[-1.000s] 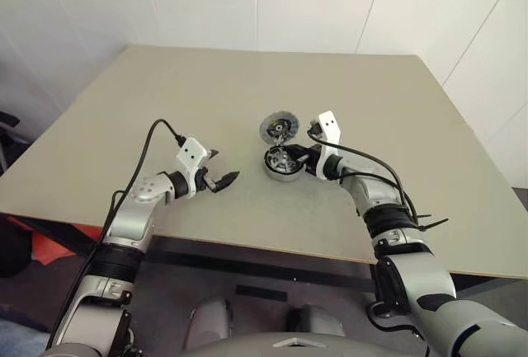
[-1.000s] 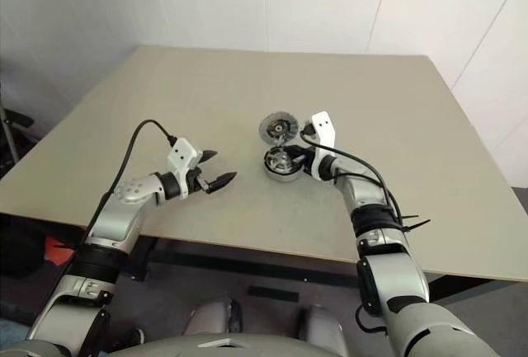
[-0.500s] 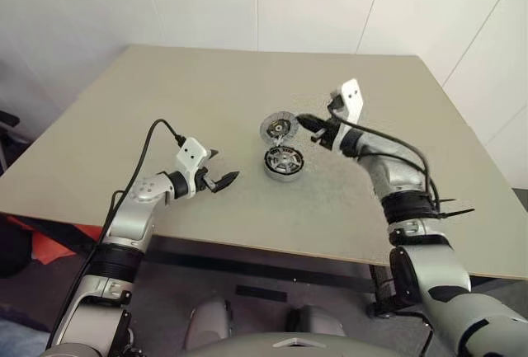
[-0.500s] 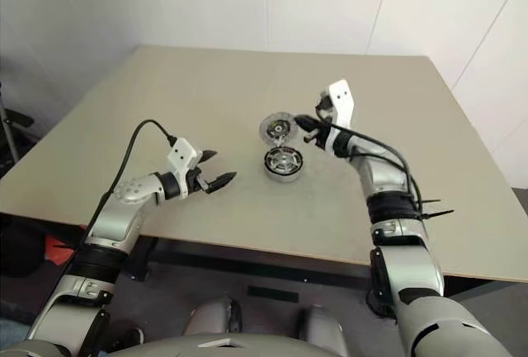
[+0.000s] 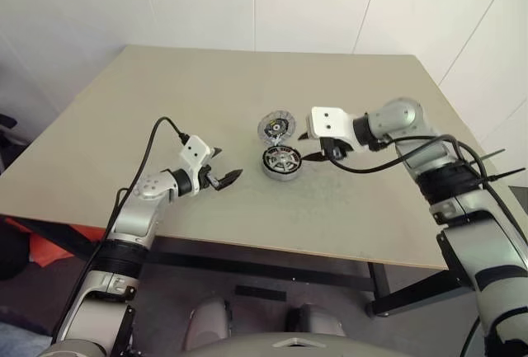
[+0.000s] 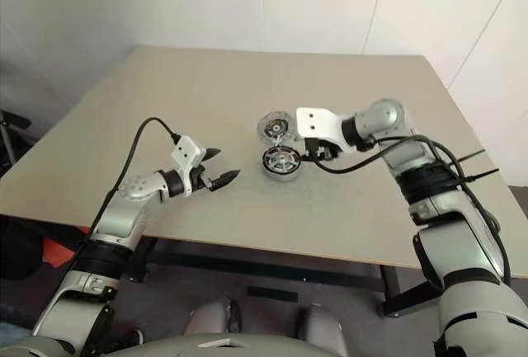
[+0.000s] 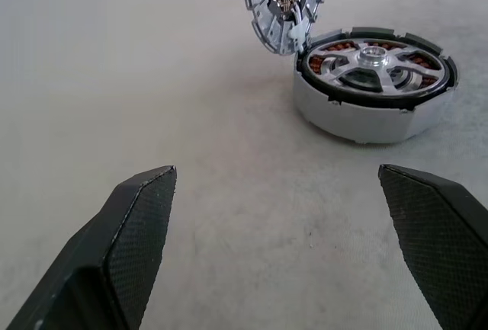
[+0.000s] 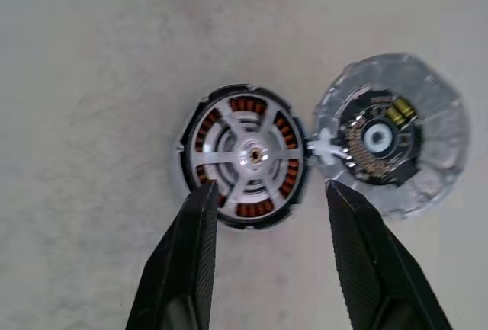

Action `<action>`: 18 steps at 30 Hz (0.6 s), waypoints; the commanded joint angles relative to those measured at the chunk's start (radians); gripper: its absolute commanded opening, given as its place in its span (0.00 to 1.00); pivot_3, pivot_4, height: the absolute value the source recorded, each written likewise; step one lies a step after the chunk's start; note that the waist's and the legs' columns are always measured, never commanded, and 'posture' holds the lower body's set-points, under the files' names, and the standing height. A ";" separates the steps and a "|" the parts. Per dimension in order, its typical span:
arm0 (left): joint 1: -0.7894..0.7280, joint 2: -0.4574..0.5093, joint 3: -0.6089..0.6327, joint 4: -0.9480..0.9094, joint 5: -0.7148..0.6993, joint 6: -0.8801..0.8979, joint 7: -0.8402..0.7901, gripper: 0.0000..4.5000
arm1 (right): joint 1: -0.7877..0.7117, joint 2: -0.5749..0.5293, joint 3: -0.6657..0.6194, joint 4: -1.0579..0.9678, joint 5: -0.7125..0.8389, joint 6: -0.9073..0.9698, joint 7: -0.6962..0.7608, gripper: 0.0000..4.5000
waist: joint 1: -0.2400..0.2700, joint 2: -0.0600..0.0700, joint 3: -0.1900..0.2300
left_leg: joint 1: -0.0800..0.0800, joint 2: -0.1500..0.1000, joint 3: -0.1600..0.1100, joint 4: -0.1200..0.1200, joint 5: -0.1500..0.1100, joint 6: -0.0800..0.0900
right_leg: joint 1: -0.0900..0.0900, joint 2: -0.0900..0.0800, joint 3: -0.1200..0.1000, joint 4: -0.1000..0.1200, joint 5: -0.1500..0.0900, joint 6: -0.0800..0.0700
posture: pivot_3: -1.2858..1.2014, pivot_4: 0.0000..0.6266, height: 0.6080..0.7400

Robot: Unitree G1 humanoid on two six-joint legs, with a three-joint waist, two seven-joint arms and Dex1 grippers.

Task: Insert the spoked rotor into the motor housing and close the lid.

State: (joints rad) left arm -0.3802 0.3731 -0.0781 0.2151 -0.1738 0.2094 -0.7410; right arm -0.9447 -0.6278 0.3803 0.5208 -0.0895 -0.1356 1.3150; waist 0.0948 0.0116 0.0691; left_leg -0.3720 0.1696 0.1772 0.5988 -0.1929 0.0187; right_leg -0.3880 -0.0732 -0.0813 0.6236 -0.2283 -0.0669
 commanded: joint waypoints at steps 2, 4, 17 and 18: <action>-0.002 0.005 0.013 -0.020 0.001 -0.022 0.008 1.00 | -0.061 0.062 0.049 0.134 -0.054 -0.126 0.032 0.52 | 0.001 0.000 0.000 | -0.002 0.000 0.000 0.000 -0.001 0.002 | 0.000 0.000 0.000 -0.001 0.000 0.000 | 0.52 0.00 1.00; 0.005 0.008 0.018 -0.028 -0.001 -0.020 0.012 1.00 | -0.058 0.080 0.070 0.182 -0.078 -0.164 0.047 0.52 | 0.003 0.000 0.000 | -0.005 0.000 0.000 0.002 -0.002 0.003 | -0.002 0.000 0.000 -0.001 0.000 0.000 | 0.52 0.00 1.00; 0.040 0.030 0.031 -0.069 -0.009 -0.005 0.025 1.00 | -0.054 0.121 0.102 0.365 -0.162 -0.289 0.035 0.52 | 0.001 0.000 0.000 | -0.011 0.001 0.000 0.013 -0.005 0.008 | -0.006 -0.001 0.000 0.004 0.001 -0.001 | 0.52 0.00 1.00; 0.041 0.030 0.030 -0.070 -0.009 -0.004 0.025 1.00 | -0.053 0.125 0.102 0.376 -0.167 -0.293 0.029 0.52 | 0.001 0.000 0.000 | -0.011 0.001 0.000 0.013 -0.005 0.007 | -0.006 -0.001 0.000 0.004 0.001 -0.001 | 0.52 0.00 1.00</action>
State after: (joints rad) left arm -0.3347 0.3943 -0.0667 0.1856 -0.1748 0.2076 -0.7161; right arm -0.9762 -0.5066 0.4904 0.8918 -0.2495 -0.4117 1.3480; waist 0.0958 0.0115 0.0692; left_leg -0.3824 0.1711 0.1771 0.6123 -0.1976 0.0262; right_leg -0.3933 -0.0738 -0.0817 0.6281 -0.2270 -0.0681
